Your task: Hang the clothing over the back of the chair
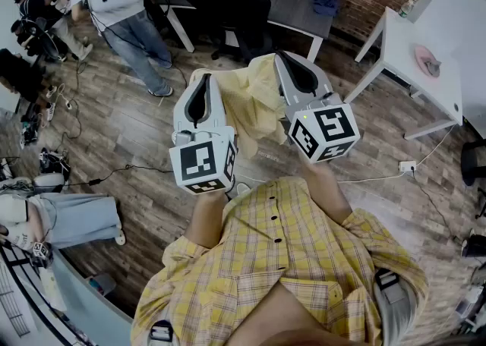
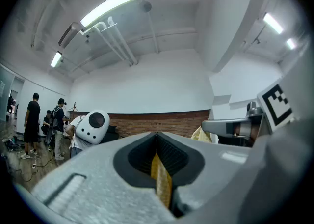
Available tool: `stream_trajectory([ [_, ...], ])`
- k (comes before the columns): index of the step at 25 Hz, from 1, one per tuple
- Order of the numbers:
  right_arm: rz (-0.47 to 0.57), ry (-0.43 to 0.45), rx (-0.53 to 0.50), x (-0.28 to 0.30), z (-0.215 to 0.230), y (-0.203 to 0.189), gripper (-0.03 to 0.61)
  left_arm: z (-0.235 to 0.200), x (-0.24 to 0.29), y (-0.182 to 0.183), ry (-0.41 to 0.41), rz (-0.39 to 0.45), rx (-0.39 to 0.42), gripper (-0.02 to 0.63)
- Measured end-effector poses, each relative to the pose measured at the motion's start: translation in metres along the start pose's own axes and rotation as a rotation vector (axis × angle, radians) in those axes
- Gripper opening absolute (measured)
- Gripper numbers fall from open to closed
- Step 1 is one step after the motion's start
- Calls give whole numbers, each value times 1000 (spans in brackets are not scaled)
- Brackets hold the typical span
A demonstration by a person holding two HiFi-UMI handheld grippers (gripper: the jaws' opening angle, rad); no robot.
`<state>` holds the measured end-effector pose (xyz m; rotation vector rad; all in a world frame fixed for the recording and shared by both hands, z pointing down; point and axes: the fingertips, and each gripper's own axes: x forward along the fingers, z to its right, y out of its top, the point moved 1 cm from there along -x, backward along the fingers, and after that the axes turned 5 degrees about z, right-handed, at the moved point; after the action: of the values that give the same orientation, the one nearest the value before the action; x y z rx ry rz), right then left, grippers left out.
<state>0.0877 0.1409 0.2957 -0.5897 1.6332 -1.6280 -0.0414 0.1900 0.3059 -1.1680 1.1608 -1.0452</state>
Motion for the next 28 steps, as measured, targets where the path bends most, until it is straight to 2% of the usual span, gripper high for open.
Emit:
stream_trajectory([
  [15, 5, -11, 1, -5, 8, 1, 11, 8, 3, -1, -5, 0, 5, 6],
  [28, 8, 40, 31, -17, 22, 4, 11, 29, 0, -3, 35, -15, 25, 6],
])
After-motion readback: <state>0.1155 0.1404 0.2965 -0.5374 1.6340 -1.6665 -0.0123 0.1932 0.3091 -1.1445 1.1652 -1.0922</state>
